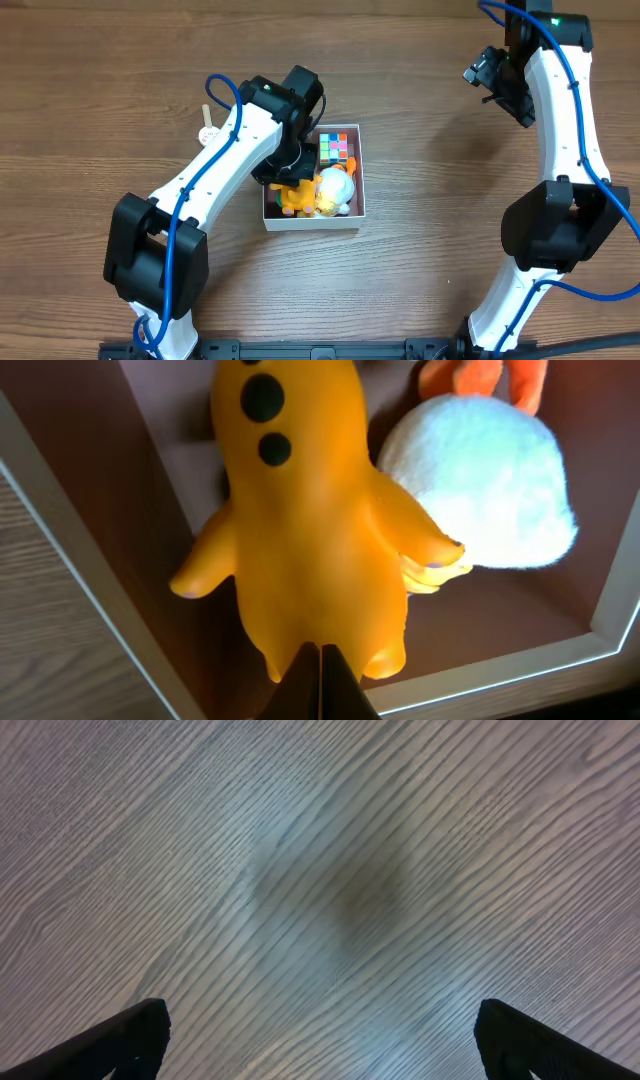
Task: Pack container
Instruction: 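Open the left gripper to release the dinosaur and lift away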
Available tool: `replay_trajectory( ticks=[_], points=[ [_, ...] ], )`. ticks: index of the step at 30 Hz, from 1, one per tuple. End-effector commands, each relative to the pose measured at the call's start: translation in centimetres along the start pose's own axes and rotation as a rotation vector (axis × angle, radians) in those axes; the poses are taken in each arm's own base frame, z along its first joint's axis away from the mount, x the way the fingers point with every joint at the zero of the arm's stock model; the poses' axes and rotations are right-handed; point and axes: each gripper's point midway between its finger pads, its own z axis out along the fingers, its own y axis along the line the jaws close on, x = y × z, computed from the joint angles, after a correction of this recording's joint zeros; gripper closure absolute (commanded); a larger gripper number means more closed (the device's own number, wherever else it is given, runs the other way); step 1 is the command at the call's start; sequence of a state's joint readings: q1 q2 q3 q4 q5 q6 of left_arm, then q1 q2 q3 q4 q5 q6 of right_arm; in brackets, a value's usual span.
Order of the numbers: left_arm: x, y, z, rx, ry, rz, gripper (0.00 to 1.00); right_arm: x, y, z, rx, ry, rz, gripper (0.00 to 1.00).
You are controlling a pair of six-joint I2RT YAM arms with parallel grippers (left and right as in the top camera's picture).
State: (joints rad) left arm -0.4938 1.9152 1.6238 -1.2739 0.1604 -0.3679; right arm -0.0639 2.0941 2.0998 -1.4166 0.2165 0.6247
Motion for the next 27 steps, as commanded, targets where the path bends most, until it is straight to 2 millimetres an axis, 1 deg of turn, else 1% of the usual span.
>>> replay_trajectory(
  ticks=[1, 3, 6, 14, 15, 17, 19, 20, 21, 24, 27],
  points=[
    [0.4, 0.1, -0.5, -0.007, 0.010, -0.039, 0.96, -0.3, -0.2, -0.8, -0.007, -0.021, 0.009, 0.00],
    [0.8, 0.0, -0.6, 0.002, 0.029, -0.044, 0.96, -0.3, -0.2, -0.8, -0.007, -0.020, 0.009, 0.00],
    [1.7, -1.1, -0.6, 0.058, 0.071, -0.048, 0.96, -0.3, -0.2, -0.8, -0.007, -0.021, 0.009, 0.00],
    [2.6, -1.3, -0.5, 0.048, 0.104, -0.076, 0.96, -0.3, -0.2, -0.8, -0.007, -0.020, 0.009, 0.00],
    [2.6, -1.3, -0.3, 0.046, 0.103, -0.075, 0.96, -0.3, -0.2, -0.8, -0.007, -0.021, 0.009, 0.00],
    [2.7, -1.1, 0.8, 0.044, 0.106, -0.083, 0.96, -0.3, -0.2, -0.8, -0.007, -0.021, 0.009, 0.00],
    [2.9, -0.4, 2.8, 0.033, 0.108, -0.083, 0.96, -0.3, -0.2, -0.8, -0.007, -0.020, 0.009, 0.00],
    [2.7, -0.1, 3.2, 0.020, 0.097, -0.084, 0.96, -0.3, -0.2, -0.8, -0.007, -0.021, 0.009, 0.00],
    [2.2, 0.2, 3.1, 0.010, 0.073, -0.083, 0.96, -0.3, -0.2, -0.8, -0.007, -0.021, 0.009, 0.00],
    [0.5, 0.2, 2.4, 0.026, 0.016, -0.086, 0.96, -0.3, -0.2, -0.8, -0.007, -0.020, 0.009, 0.00],
    [-1.0, 1.4, 1.8, -0.004, -0.041, -0.097, 0.96, -0.3, -0.2, -0.8, -0.007, -0.021, 0.009, 0.00]
  ],
)
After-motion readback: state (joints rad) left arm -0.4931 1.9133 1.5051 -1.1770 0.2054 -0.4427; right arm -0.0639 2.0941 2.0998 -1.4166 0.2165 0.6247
